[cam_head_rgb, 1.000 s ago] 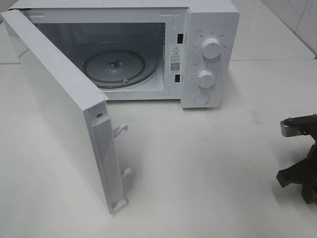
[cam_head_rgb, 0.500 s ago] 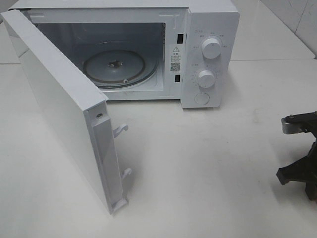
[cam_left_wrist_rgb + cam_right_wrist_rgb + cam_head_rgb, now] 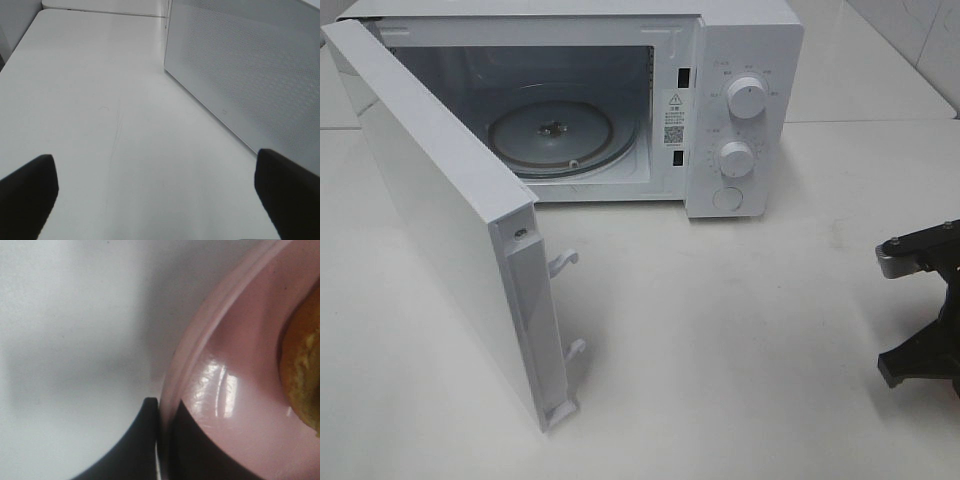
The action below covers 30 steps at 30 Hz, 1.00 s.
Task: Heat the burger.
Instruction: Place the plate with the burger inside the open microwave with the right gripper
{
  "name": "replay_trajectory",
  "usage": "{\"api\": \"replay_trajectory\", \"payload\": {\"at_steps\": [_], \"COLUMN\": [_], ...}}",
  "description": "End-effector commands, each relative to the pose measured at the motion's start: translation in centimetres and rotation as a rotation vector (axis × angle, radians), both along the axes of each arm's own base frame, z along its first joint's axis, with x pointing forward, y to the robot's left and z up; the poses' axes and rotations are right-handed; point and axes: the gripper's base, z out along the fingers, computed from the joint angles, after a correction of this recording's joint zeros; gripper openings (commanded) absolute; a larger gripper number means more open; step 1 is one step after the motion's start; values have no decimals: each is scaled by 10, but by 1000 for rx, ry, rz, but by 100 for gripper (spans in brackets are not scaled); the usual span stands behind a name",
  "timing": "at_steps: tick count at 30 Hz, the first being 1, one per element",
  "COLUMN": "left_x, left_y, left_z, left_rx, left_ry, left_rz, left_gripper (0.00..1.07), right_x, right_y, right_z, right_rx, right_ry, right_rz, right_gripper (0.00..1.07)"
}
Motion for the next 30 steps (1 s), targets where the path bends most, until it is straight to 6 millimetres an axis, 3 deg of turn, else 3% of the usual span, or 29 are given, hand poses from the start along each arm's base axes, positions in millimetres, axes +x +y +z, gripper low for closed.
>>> {"api": "replay_trajectory", "payload": {"at_steps": [1,19,30], "left_x": [-2,-2,-2], "left_y": [-1,-1,-1], "left_z": [1,1,1], "left_rx": [-5,-5,-5], "left_ry": [-27,-27,-27], "left_rz": [-7,-7,-7], "left_gripper": [100,100,100], "right_x": [-5,-15,-27], "right_y": [-1,-3,11], "right_z": [6,35,48], "right_rx": [-94,-153,-181], "right_ry": [11,-58,-67], "right_rz": [5,18,108], "right_gripper": [0,0,0]}}
